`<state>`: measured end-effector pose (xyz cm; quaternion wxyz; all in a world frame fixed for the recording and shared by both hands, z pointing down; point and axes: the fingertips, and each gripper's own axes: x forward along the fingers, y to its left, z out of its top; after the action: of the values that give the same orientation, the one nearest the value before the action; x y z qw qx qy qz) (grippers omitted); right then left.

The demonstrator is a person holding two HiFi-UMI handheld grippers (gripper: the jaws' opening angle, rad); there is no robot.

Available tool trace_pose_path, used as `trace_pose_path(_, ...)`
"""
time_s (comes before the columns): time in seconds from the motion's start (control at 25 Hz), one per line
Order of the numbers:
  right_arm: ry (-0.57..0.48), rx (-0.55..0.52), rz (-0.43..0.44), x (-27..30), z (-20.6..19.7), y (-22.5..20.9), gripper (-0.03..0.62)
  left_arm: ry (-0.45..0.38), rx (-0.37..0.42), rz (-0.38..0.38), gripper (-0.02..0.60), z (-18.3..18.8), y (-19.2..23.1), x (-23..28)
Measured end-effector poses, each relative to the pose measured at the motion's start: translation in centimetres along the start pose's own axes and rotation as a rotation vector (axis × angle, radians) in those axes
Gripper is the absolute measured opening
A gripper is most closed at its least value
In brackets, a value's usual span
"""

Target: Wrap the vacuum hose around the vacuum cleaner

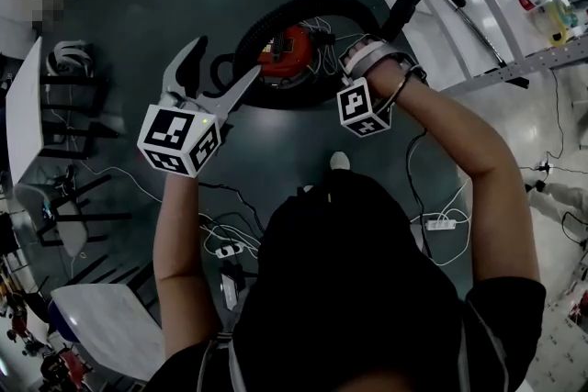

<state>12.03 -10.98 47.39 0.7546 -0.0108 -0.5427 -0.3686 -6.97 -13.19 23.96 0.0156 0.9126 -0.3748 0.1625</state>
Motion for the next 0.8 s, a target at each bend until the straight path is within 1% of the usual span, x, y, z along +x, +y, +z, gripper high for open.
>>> trace_pose_path(0.04, 0.004, -0.030, 0.001, 0.1, 0.2, 0.4, 0.163, 0.002, 0.067, -0.039, 0.417, 2.1, -0.5, 1.1)
trace_pose_path(0.08, 0.007, -0.056, 0.000, 0.2, 0.5, 0.7, 0.163, 0.021, 0.130, -0.094, 0.417, 3.8, -1.2, 2.5)
trace_pose_path(0.16, 0.011, -0.097, -0.005, 0.2, 0.9, 1.0, 0.163, 0.110, 0.222, -0.235, 0.417, 5.6, -2.9, 6.3)
trace_pose_path(0.2, 0.012, -0.110, -0.009, 0.2, 1.2, 1.0, 0.163, 0.177, 0.241, -0.314, 0.417, 5.3, -3.8, 8.2)
trace_pose_path(0.24, 0.012, -0.119, -0.012, 0.1, 1.4, 1.0, 0.163, 0.254, 0.237, -0.394, 0.417, 4.3, -4.7, 9.9)
trace_pose_path(0.32, 0.014, -0.136, -0.008, 0.0, 1.9, 1.3, 0.163, 0.400, 0.191, -0.544, 0.413, 1.8, -6.3, 12.0)
trace_pose_path(0.4, 0.018, -0.148, -0.001, 0.2, 1.7, 1.7, 0.163, 0.484, 0.149, -0.663, 0.394, 0.2, -7.7, 12.7)
trace_pose_path(0.48, 0.015, -0.139, 0.002, 0.4, 1.0, 1.9, 0.163, 0.558, 0.132, -0.755, 0.354, -0.8, -8.9, 12.7)
trace_pose_path(0.52, 0.010, -0.127, 0.002, 0.5, 0.6, 1.9, 0.163, 0.598, 0.141, -0.780, 0.316, -1.4, -9.1, 12.7)
trace_pose_path(0.56, 0.002, -0.116, 0.002, 0.6, 0.3, 1.9, 0.163, 0.629, 0.155, -0.788, 0.294, -2.0, -9.2, 12.8)
trace_pose_path(0.64, -0.019, -0.099, 0.003, 0.7, -0.1, 2.0, 0.163, 0.651, 0.152, -0.788, 0.222, -2.8, -9.2, 13.0)
trace_pose_path(0.8, -0.057, -0.063, 0.009, 1.2, -0.6, 2.2, 0.163, 0.642, 0.101, -0.781, 0.205, -3.7, -9.2, 13.3)
